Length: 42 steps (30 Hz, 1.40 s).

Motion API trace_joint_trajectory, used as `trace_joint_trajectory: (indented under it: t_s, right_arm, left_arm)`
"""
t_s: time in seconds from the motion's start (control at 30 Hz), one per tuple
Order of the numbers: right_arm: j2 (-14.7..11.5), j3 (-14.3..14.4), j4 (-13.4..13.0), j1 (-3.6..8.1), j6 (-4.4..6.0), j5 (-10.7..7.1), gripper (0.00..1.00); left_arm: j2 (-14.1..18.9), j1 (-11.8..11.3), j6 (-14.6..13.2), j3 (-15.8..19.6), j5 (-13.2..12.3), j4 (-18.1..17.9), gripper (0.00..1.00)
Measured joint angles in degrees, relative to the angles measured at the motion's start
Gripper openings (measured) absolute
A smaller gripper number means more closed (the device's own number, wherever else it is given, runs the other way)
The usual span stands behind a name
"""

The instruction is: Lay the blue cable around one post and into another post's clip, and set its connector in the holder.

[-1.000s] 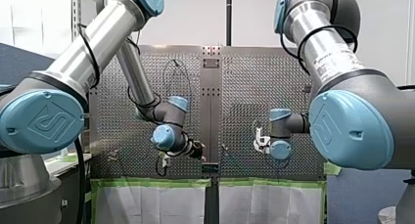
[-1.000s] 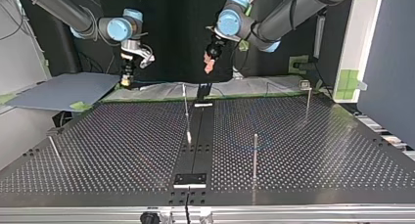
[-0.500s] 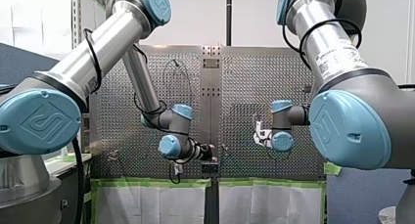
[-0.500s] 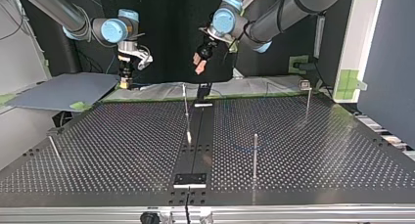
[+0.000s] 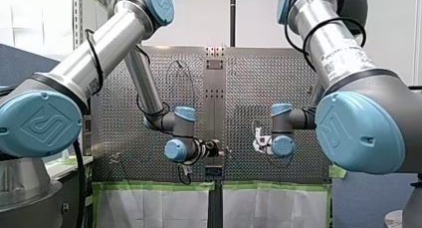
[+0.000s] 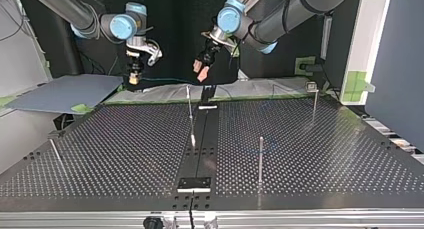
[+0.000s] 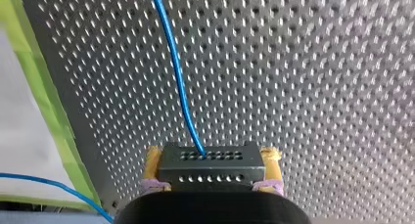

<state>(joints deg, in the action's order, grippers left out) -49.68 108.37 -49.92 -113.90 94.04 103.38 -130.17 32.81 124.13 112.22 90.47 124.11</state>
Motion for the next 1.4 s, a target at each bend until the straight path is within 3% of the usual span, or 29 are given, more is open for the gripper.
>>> trace_joint_trajectory:
  t_s: [0.1,0.3,0.6,0.8,0.97,1.23,1.4]
  right_arm:
    - [-0.04,0.02,-0.29,-1.45,-0.01,0.29,0.00]
    - [-1.49,0.04,-0.59,-3.14,-0.05,-0.27,0.00]
    - [-5.97,0.00,0.04,-3.65,1.14,-1.46,0.00]
    - [-6.46,0.12,0.37,-4.31,1.81,-3.15,0.00]
    - [-6.45,0.18,0.51,-5.20,1.73,-3.67,0.00]
    - [-6.46,0.19,0.18,-6.77,1.85,-3.75,0.00]
    - [-6.47,0.18,-0.24,-7.87,1.84,-3.78,0.00]
  left_arm:
    - [0.00,0.00,-0.03,0.00,0.44,-1.63,1.00]
    - [0.01,-0.18,-1.56,0.03,1.90,-3.50,1.00]
    - [-0.01,-0.56,-6.09,0.06,6.74,0.62,1.00]
    - [-0.02,-0.89,-5.84,0.03,9.73,1.86,1.00]
    - [-0.02,-0.46,-3.39,0.02,8.37,-0.13,1.00]
    - [-0.03,0.54,1.66,0.02,3.49,-1.92,1.00]
    - [-0.02,0.83,2.71,0.05,3.49,-1.56,1.00]
